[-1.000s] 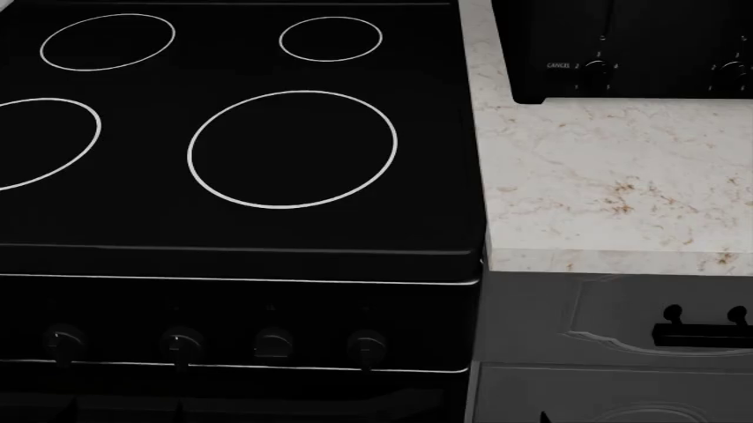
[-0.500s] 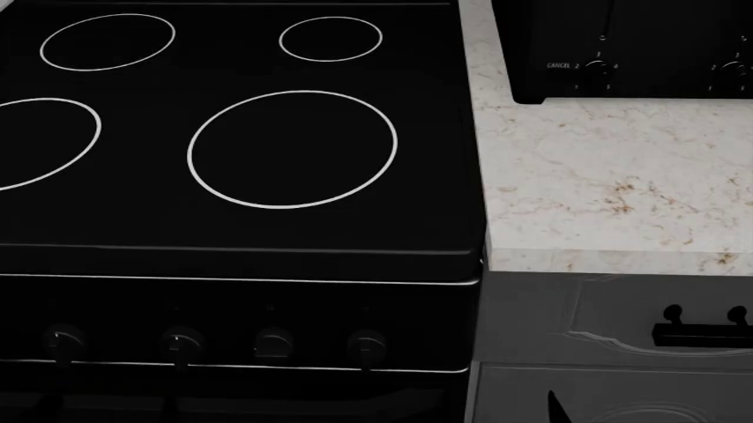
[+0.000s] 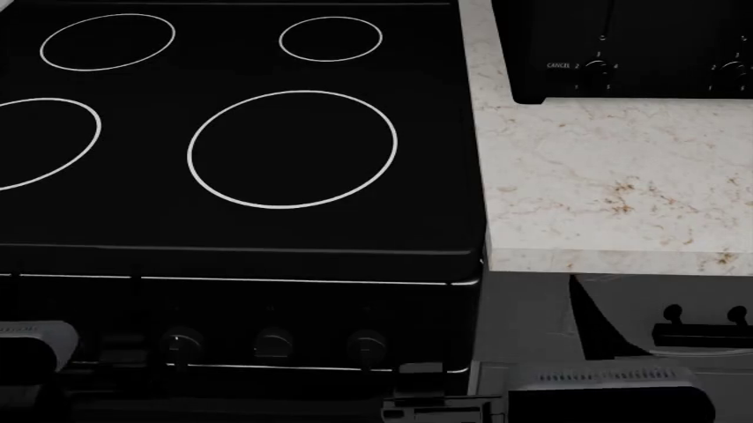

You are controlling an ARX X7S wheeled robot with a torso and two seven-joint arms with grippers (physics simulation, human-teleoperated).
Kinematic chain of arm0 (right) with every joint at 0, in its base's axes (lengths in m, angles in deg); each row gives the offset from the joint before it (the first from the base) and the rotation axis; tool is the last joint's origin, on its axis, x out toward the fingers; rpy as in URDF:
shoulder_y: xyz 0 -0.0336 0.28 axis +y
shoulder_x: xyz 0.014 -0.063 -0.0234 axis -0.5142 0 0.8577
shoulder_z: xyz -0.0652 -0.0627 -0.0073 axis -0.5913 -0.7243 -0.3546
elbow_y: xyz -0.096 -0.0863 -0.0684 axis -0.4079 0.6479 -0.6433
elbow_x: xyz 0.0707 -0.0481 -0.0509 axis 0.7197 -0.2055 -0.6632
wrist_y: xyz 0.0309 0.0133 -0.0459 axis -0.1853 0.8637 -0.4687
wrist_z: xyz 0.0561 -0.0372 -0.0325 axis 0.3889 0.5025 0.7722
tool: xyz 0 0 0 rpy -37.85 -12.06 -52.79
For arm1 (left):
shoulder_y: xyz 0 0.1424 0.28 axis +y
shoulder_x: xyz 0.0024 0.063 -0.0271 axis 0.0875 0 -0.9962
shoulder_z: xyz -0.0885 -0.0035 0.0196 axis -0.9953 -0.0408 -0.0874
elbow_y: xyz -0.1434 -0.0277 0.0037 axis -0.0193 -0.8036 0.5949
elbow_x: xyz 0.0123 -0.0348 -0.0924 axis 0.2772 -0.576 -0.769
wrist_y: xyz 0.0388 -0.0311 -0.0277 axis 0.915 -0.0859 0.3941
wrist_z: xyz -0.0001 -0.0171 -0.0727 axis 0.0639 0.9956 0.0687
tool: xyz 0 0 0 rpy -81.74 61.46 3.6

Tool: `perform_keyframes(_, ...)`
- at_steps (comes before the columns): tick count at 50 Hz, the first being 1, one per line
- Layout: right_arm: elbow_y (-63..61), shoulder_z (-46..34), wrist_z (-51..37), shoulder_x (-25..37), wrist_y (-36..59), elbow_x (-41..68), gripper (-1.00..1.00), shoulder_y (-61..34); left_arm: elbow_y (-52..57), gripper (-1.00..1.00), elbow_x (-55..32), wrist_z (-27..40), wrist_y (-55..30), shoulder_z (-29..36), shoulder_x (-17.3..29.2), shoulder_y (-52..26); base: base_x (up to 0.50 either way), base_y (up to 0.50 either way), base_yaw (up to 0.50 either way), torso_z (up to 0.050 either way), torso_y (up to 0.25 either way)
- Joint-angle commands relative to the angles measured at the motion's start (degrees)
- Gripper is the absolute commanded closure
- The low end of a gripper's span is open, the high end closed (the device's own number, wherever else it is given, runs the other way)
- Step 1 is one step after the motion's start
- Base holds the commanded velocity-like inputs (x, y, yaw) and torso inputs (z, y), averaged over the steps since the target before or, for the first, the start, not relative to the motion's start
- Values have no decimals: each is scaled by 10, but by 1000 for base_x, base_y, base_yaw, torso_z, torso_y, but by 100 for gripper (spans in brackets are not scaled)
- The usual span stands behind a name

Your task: Press the start button on the microwave

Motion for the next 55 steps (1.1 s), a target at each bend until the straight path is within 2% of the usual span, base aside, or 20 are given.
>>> perform_keyframes(1,-46,-4,20,23,148,24,-100,-103,11,-100,-31,9,-142,3,20,-126,0,0,0,0,0)
perform_keyframes(5,-39,-3,26,28,179,30,-100,-150,-4,-100,-32,9,-154,14,20,-160,0,0,0,0,0)
perform_keyframes(11,-29,6,28,23,184,42,-100,-176,-13,-100,-34,16,-151,13,15,-169,0,0,0,0,0)
perform_keyframes(27,-43,14,31,20,185,65,-100,-178,0,-100,-43,21,-153,14,22,-166,211,269,0,0,0)
perform_keyframes(55,-68,12,33,24,190,95,-100,-173,13,-100,-62,33,-153,9,28,-150,334,-51,0,0,0)
